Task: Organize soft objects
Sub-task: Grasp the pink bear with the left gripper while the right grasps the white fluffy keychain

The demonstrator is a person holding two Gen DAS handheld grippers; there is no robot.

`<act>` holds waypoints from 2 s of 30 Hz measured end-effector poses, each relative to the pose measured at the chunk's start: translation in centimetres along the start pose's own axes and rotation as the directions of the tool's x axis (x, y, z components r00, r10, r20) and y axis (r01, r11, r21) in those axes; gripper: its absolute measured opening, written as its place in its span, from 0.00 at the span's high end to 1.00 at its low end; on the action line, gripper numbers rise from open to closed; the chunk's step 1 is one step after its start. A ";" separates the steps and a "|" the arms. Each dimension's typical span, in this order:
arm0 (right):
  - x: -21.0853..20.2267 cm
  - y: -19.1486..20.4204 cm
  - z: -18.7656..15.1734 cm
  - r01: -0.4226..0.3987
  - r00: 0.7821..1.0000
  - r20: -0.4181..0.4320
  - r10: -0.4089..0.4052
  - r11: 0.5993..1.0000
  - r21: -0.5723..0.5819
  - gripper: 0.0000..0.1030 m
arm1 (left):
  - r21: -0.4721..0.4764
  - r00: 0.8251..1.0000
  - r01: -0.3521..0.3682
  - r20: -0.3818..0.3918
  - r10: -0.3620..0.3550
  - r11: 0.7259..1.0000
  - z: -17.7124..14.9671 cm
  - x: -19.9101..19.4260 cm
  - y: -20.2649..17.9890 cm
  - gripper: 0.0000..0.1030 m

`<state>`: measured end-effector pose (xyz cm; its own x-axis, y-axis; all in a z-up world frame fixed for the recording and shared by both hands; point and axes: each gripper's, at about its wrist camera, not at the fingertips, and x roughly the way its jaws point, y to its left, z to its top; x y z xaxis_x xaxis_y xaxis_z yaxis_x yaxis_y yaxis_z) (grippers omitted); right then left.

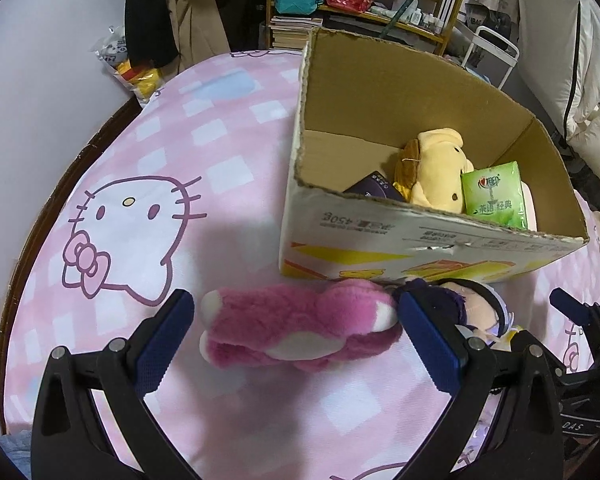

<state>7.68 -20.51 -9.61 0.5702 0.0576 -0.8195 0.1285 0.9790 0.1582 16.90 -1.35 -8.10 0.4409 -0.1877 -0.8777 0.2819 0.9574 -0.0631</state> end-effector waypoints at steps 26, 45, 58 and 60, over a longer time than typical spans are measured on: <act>2.7 0.2 -1.3 -0.061 0.986 -0.158 0.062 0.998 0.008 0.22 | -0.068 0.997 0.057 -0.046 -0.060 0.996 -0.3 1.2 0.8 0.02; 3.1 2.1 -3.6 0.027 0.977 -0.213 -0.029 1.000 -0.012 0.45 | -0.002 0.999 0.027 -0.016 -0.027 1.000 -1.0 -0.1 -0.3 0.11; 1.8 1.3 -2.9 0.039 0.980 -0.197 -0.039 0.999 -0.005 0.62 | -0.012 1.000 -0.023 0.003 0.023 1.000 -1.9 -1.7 0.6 0.15; 1.3 1.3 -2.7 0.018 0.985 -0.170 -0.018 1.000 -0.001 0.62 | -0.025 0.999 -0.033 0.012 0.034 0.999 -2.1 -2.1 0.9 0.26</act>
<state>6.38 -18.67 -12.03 0.4218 0.0723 -0.9038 0.1377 0.9801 0.1427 14.45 0.40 -7.31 0.4607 -0.1582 -0.8733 0.2458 0.9682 -0.0458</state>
